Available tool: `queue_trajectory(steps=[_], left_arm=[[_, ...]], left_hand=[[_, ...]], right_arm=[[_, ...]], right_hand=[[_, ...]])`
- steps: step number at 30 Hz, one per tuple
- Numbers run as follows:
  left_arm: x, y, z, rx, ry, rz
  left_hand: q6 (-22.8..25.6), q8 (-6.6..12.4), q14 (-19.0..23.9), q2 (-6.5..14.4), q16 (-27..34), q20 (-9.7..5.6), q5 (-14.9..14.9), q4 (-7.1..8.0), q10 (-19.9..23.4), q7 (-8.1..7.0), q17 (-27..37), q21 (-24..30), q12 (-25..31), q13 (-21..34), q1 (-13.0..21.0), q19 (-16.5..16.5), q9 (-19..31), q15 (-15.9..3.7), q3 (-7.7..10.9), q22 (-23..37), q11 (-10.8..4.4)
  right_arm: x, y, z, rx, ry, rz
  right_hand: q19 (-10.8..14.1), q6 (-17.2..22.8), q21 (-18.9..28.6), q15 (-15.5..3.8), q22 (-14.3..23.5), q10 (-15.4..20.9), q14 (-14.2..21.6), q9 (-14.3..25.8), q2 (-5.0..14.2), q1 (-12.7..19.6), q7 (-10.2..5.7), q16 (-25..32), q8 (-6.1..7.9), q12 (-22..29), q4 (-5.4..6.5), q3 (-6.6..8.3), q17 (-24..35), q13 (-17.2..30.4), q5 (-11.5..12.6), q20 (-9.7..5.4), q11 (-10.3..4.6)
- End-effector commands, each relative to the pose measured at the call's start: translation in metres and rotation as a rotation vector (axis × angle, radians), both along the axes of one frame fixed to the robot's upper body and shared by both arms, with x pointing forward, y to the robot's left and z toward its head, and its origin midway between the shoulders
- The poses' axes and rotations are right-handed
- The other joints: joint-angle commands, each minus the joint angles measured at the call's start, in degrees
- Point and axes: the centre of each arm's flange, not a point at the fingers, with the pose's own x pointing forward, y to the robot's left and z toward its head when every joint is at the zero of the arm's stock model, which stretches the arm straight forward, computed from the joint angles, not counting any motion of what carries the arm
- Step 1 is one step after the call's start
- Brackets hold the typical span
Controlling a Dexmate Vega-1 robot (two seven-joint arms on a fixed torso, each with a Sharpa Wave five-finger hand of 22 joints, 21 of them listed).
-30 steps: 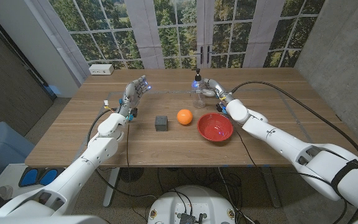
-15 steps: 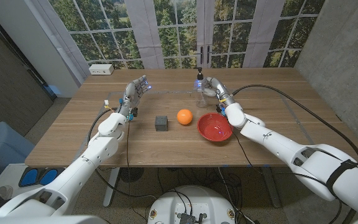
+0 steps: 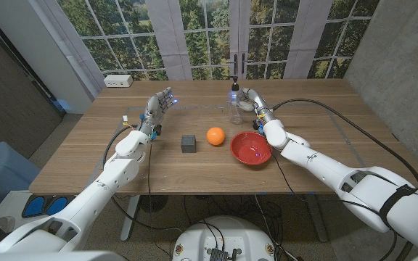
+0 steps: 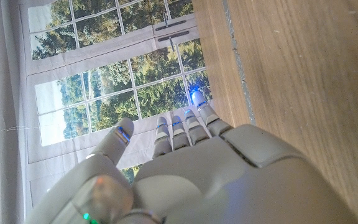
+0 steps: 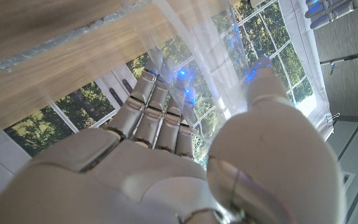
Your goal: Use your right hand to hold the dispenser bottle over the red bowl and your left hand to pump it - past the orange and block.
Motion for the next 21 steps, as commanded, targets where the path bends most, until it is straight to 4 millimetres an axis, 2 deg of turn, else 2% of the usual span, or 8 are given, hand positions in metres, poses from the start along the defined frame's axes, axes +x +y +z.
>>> queue_trajectory(steps=[1, 13, 21], left_arm=[[0.003, -0.004, 0.004, 0.004, -0.006, -0.006], [0.003, -0.006, 0.007, 0.003, -0.010, 0.000], [0.003, -0.007, 0.008, 0.003, -0.012, 0.002]], left_hand=[[0.4, 0.33, 0.5, 2.7, -0.1, -0.04, 0.3, 0.13, 0.4, -0.07, 0.0, -0.2, 0.2, 0.2, -0.5, 0.6, 0.2, -1.05, 0.38, 0.1, 0.11], [0.4, 0.29, 0.5, 2.7, -0.1, 0.07, 0.3, 0.06, 0.4, -0.09, 0.0, -0.5, 0.2, 0.2, -0.6, 0.7, 0.2, -1.03, 0.51, 0.1, 0.04], [0.5, 0.29, 0.6, 2.6, -0.2, 0.10, 0.3, 0.01, 0.4, -0.05, 0.0, -0.7, 0.2, 0.2, -0.7, 0.8, 0.2, -0.97, 0.60, 0.1, 0.12]], right_arm=[[-0.004, -0.010, 0.014, 0.032, 0.007, 0.019], [-0.001, -0.021, 0.018, 0.053, 0.005, 0.009], [-0.008, -0.035, 0.020, 0.066, 0.003, -0.009]], right_hand=[[-0.8, 19.9, 0.6, -13.96, 0.2, 10.1, 16.6, 0.0, 10.22, 11.0, -12.16, -0.3, -0.09, -0.3, 1.33, 0.82, 1.1, 0.3, 0.5, -7.54, -10.21], [-1.6, 19.8, 1.4, -13.96, 0.2, 10.0, 16.6, 0.0, 10.08, 11.3, -12.24, -1.1, -0.48, -0.7, 1.48, 0.52, 1.4, 0.6, 0.6, -7.30, -10.23], [-2.1, 20.1, 2.3, -13.94, 0.2, 10.1, 16.6, 0.0, 9.96, 11.4, -12.66, -1.9, -0.73, -1.0, 1.65, 0.12, 1.7, 0.8, 0.8, -7.26, -10.36]])
